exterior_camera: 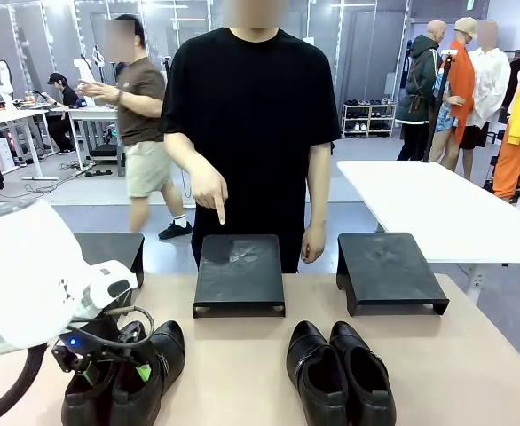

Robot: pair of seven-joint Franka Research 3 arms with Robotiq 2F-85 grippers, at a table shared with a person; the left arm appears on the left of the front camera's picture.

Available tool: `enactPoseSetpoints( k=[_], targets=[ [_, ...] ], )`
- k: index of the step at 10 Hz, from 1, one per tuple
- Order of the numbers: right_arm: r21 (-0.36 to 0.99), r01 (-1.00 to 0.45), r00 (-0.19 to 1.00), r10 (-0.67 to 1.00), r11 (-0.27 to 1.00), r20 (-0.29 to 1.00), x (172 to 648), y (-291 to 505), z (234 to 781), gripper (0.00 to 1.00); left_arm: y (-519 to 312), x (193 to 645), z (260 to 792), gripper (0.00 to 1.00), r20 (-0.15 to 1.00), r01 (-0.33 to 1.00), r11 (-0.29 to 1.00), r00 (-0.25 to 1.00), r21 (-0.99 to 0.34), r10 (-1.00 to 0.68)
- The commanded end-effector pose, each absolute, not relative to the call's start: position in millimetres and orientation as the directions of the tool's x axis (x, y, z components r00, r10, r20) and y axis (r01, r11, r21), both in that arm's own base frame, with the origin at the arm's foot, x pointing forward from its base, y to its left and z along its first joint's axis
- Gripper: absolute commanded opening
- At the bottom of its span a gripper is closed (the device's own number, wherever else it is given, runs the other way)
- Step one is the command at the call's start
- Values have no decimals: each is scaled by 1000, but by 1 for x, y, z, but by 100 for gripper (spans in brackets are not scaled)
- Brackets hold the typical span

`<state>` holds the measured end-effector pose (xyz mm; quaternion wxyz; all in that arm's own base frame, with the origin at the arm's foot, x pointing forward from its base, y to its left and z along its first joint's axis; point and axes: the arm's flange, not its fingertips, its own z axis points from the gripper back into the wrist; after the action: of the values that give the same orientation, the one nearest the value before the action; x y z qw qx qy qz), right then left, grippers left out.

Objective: Place the shoes on the stand as instructed by the person.
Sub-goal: Pick up one pair of Shoes and place it on the Shoes Stand indicated by the person.

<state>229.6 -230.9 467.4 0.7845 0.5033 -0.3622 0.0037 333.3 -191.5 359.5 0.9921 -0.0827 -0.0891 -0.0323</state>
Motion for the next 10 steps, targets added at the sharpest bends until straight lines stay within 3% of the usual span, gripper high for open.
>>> enactPoseSetpoints(
  k=[1, 2, 3, 4, 6, 7, 8, 10],
  targets=[
    [784, -384, 727, -363, 487, 582, 230, -231, 468, 100, -149, 268, 321, 84, 220, 95, 988, 973, -125, -66],
    [784, -384, 727, -363, 487, 582, 230, -231, 468, 100, -149, 267, 319, 41, 213, 108, 990, 973, -88, -87],
    [784, -384, 727, -363, 487, 582, 230, -231, 468, 100, -148, 266, 318, 25, 213, 95, 993, 974, -75, -78],
    [784, -384, 727, -363, 487, 582, 230, -231, 468, 100, -147, 266, 319, 0, 211, 91, 993, 975, -75, -73],
    [784, -384, 727, -363, 487, 582, 230, -231, 468, 100, -146, 265, 321, 0, 214, 91, 992, 974, -89, -70],
    [784, -384, 727, -363, 487, 582, 230, -231, 468, 100, -145, 265, 323, 5, 215, 94, 991, 974, -95, -71],
    [784, -384, 727, -363, 487, 582, 230, -231, 468, 100, -144, 264, 325, 0, 218, 93, 991, 974, -99, -69],
    [784, -384, 727, -363, 487, 582, 230, -231, 468, 100, -140, 264, 326, 0, 220, 91, 990, 973, -110, -65]
  ],
)
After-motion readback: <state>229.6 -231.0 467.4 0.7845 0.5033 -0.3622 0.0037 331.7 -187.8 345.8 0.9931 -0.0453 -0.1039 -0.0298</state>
